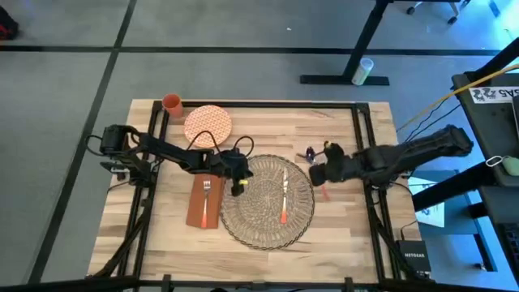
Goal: Set table place
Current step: Put the orange spoon to the right of the orange table knife on the brown table mat
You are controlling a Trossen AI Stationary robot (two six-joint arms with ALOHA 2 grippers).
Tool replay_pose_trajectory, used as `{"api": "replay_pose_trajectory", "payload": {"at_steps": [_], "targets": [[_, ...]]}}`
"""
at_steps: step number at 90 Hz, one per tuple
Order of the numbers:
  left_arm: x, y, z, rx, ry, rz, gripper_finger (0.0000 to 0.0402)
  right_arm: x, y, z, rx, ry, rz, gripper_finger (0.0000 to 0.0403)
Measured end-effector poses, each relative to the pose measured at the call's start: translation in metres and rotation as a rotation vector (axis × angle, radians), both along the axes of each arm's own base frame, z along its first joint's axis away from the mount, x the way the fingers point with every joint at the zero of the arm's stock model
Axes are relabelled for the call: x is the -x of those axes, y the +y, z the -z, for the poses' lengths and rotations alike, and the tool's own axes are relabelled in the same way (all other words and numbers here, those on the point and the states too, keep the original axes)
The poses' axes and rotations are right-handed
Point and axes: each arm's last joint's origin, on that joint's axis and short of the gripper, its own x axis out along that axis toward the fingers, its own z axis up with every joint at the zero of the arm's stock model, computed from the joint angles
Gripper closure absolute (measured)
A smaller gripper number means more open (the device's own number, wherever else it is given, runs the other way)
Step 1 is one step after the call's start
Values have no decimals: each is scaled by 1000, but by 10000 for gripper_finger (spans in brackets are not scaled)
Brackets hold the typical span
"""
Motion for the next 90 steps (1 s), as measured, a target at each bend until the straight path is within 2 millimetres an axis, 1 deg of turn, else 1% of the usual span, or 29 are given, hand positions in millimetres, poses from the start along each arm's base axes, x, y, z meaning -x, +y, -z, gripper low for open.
{"api": "replay_pose_trajectory", "payload": {"at_steps": [8,17,28,37,42,60,77,90], "targets": [[0,0,0,-4,1,4,402,-11,13,15,-12,32,27,403],[0,0,0,-4,2,4,402,-23,24,29,-18,30,56,403],[0,-3,0,-3,4,10,402,-36,36,41,-50,-5,58,403],[0,-5,0,-3,1,17,402,-48,41,48,-73,-51,60,403],[0,-6,0,-1,-1,20,402,-52,42,54,-67,-39,64,403],[0,-8,0,-4,4,29,402,-61,35,73,-52,40,97,403],[2,-12,3,-3,39,39,402,-64,31,80,-49,68,113,403],[2,-17,3,-2,41,56,402,-60,30,81,-36,107,117,403]]}}
